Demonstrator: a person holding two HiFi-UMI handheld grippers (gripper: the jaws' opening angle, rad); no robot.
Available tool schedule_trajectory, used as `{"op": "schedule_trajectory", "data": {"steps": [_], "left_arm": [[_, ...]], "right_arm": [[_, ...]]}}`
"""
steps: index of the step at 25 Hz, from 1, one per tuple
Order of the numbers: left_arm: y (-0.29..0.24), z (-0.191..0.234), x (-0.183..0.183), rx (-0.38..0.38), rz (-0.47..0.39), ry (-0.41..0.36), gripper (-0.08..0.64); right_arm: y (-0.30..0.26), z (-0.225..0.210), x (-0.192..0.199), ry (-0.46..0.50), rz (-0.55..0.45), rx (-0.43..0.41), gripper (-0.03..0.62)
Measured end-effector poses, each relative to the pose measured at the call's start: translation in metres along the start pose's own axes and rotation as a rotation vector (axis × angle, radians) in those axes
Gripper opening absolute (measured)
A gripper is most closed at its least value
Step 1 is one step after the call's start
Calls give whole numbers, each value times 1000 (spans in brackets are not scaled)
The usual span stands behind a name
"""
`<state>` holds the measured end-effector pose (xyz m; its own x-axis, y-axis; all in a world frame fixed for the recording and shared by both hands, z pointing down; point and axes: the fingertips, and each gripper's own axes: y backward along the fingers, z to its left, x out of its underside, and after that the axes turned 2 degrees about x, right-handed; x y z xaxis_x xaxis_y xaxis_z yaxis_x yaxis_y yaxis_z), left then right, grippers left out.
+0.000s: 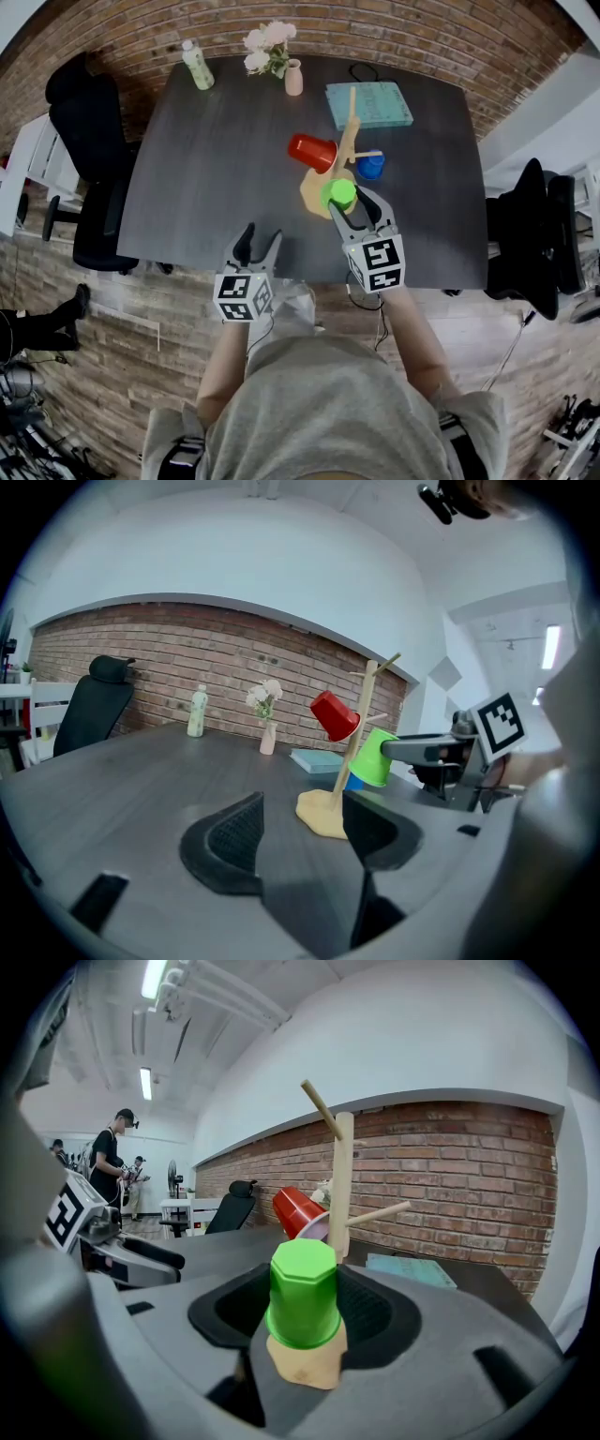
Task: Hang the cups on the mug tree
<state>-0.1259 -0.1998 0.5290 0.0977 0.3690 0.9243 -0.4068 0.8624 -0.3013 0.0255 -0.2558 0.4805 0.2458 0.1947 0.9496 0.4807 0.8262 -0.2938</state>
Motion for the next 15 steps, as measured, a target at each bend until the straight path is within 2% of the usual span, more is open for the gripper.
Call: {"op": "schedule_trajectory", "data": {"steps": [15], "left_arm": [[-5,3,4,7,15,-1,258]], "right_arm": [[-7,4,15,-11,32,-13,224]]}}
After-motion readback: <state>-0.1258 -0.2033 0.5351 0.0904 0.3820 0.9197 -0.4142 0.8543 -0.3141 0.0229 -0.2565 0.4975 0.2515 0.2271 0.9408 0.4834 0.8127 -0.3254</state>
